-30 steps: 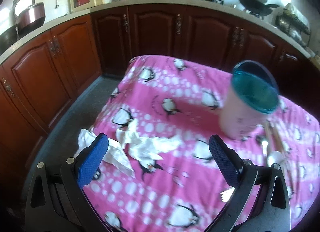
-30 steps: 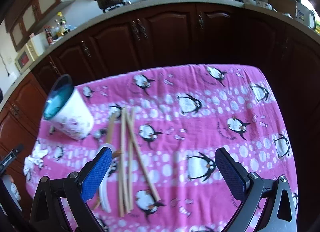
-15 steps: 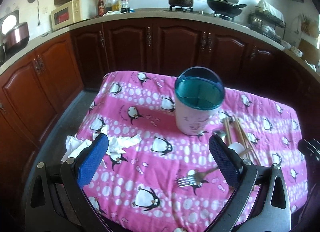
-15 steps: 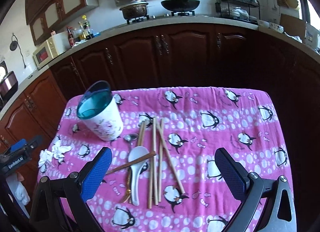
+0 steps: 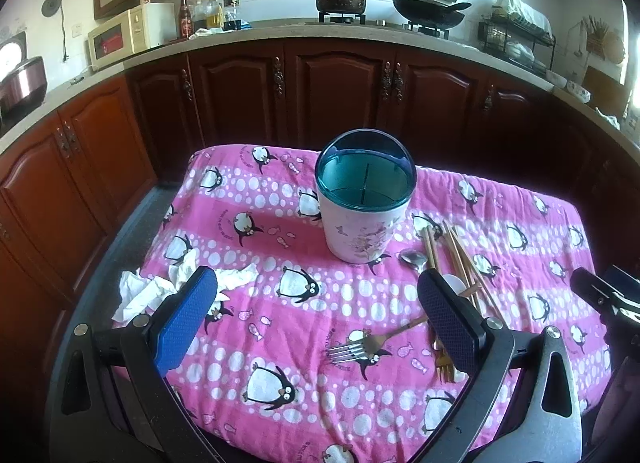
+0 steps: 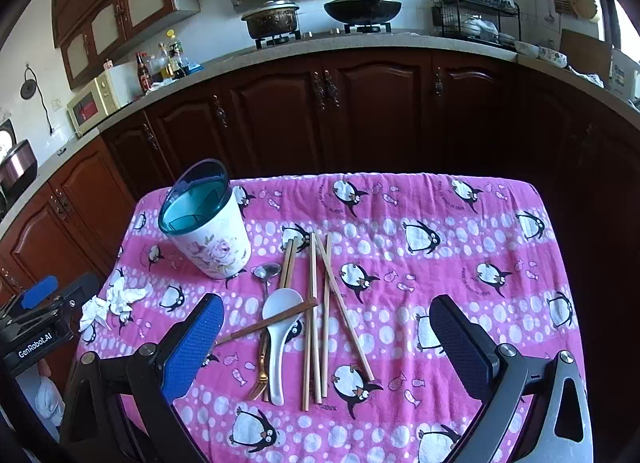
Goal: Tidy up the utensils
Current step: 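Move both tools over the table toward the scattered utensils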
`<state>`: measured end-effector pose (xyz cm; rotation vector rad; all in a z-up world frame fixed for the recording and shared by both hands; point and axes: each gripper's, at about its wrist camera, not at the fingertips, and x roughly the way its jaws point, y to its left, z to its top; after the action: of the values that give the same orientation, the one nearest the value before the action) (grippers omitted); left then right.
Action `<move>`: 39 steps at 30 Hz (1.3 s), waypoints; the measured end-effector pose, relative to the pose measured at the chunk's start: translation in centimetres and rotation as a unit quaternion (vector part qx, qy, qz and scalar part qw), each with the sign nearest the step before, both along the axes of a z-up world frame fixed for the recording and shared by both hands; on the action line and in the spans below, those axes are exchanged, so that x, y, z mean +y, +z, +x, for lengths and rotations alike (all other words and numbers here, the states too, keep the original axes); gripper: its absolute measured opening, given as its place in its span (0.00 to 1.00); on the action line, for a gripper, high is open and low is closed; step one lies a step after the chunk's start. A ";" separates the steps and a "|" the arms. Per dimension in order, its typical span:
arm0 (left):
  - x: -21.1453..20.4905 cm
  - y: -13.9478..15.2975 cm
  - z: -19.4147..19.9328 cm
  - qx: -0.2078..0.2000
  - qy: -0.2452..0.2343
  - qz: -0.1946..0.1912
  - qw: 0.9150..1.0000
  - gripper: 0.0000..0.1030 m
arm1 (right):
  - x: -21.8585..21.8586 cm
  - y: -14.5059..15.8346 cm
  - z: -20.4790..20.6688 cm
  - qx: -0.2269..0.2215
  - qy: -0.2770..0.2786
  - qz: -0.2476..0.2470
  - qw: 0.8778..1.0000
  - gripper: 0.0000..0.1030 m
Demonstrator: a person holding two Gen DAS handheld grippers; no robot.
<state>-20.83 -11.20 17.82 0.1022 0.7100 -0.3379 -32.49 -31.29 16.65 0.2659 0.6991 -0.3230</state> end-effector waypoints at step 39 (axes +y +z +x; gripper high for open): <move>-1.3 -2.1 -0.7 0.044 -0.017 -0.008 0.999 0.98 | -0.4 -2.1 1.0 0.021 -0.002 -0.001 1.000 1.00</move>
<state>-21.49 -12.46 15.73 0.0850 0.7929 -0.3829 -31.52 -31.70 14.57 0.2600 0.7397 -0.3339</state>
